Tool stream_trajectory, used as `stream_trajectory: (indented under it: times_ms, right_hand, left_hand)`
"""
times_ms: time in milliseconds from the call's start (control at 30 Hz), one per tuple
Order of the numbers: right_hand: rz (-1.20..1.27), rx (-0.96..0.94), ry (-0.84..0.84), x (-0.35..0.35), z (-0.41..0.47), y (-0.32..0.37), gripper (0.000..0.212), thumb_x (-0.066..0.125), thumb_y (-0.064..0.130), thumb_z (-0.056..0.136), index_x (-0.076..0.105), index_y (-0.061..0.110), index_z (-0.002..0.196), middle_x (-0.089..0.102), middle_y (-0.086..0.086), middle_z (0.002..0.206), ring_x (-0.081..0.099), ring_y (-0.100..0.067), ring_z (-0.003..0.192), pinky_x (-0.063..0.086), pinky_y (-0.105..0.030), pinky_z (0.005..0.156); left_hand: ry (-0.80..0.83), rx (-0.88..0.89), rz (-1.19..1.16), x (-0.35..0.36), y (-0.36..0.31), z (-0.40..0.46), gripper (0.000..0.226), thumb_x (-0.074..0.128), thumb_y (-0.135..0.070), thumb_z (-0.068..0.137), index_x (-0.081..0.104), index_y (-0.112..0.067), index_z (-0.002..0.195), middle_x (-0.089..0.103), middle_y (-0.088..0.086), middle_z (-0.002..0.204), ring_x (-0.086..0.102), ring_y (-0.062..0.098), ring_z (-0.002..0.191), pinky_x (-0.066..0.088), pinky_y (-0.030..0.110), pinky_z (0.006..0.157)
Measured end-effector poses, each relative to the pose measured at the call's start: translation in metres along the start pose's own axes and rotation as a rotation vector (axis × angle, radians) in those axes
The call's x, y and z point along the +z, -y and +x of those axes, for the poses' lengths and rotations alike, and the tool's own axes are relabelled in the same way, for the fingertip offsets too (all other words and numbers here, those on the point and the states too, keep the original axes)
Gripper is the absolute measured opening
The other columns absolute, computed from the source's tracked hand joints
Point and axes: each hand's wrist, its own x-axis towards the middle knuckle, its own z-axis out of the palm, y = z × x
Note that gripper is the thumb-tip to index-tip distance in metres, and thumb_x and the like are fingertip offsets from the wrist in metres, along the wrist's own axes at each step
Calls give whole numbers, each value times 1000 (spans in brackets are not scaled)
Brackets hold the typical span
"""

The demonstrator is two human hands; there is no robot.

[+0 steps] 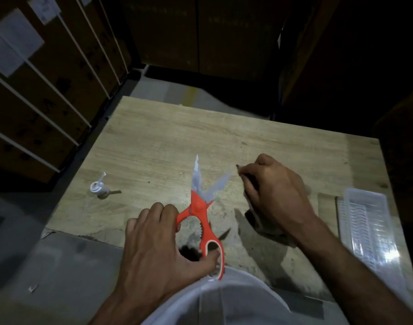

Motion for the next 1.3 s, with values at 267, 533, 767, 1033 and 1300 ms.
stream_trajectory:
  times_ms: [267,533,767,1033,1300]
  right_hand:
    - [412,23,-307,-39,-19,11,16,71,13,93,79,20,105,70,7,92,66,-8,86,49,-23,77]
    - [267,-89,-47,12,-39,47,23,61,39,97,74,38,116,58,14,88,60,-5,76,43,-23,59]
    - [130,-82,-72,8,-25,31,20,64,36,97,77,31,111,60,7,85,64,-17,71,49,-31,51]
    - [-29,-21,-38,14,-8,-8,23,59,27,99,73,20,115,58,-1,93,59,-22,72,48,-34,60]
    - [178,92,-270,-50,3,-47,29,73,32,93,74,18,119,68,-2,104,66,-15,95,51,-25,80]
  left_hand:
    - [21,-46,-17,5,4,-1,65,63,-86,58,41,-29,79,39,-13,76,42,16,72,29,37,72]
    - [4,-1,-34,2,-1,-1,64,68,-81,56,40,-27,76,37,-11,74,41,20,70,27,37,70]
    - [-6,26,-23,3,2,-5,66,69,-83,56,41,-26,75,38,-9,72,41,21,67,28,37,68]
    - [3,12,-40,3,1,-8,62,68,-80,58,43,-26,76,40,-11,72,44,19,67,30,37,68]
    - [19,-32,-51,4,5,-11,65,69,-82,56,40,-28,79,38,-12,76,41,16,69,32,33,62]
